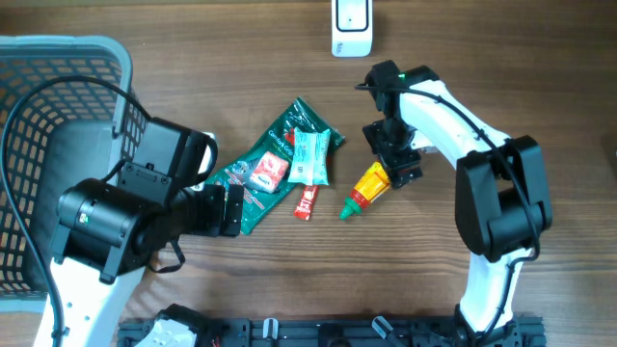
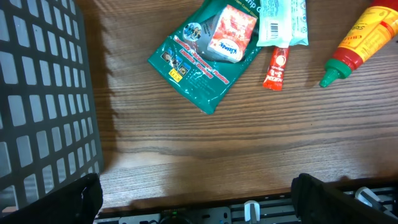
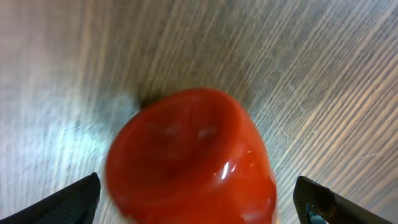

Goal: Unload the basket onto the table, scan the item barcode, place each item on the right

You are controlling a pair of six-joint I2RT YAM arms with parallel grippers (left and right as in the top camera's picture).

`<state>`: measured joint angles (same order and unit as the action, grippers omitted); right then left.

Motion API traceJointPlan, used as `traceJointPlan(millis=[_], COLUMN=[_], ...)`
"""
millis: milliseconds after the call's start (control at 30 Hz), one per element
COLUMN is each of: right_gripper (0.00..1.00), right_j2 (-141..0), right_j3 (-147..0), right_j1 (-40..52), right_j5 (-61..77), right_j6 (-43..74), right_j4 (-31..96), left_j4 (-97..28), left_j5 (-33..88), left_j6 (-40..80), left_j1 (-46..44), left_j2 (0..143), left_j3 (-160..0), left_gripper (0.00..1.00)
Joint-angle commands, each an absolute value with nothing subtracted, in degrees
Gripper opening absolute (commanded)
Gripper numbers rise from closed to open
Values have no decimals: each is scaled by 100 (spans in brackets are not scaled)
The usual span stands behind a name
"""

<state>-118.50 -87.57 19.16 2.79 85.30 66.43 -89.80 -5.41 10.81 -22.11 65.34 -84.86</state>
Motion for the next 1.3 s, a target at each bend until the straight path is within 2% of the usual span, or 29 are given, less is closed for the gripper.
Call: traceJointPlan(millis=[0,167,367,667,800,867,967,1133,1167,1267], right_gripper=[100,100,100,100,100,99,72,52,41,22], right_j2=[-10829,-10119,-10095,-10092,-10092,-10092,-10092,-10092,-10095,-10092], right_j3=[-8925,-8925,-8912,-8912,-8912,-8908,-8724,-7946,-7677,-7120], right_j1=[1741,1743,1745,1743,1743,1743,1754,2014,2141,2491], right_j5=[250,5,10,1,165,967,1911,1826,1719,1653], right_j6=[6982,5043,2799,2370,1219,276,-272,515,735,1079], right_j4=[6709,7157,7489,7478,7456,7747,7942,7677,7483,6947], left_j4=[-8965,-8967,-8967,-8967,-8967,-8965,-8967,-8967,-8967,-8965], left_j5=[-473,-473,-473,-473,-473,-473,-473,-473,-473,-473], left_j6=[1135,1135,1135,1135,1135,1135,1133,1135,1135,1135], left_j1=[-2185,-2185,-2185,-2185,-2185,-2185,-2185,-2185,-2185,-2185], left_j2=[6493,6493,6493,6493,6493,6493,6493,6493,6493,6493], left_j3=[-8508,-8508,-8508,-8508,-8508,-8508,-8508,-8508,-8508,-8508], left_gripper=[100,100,100,100,100,100,100,100,100,100])
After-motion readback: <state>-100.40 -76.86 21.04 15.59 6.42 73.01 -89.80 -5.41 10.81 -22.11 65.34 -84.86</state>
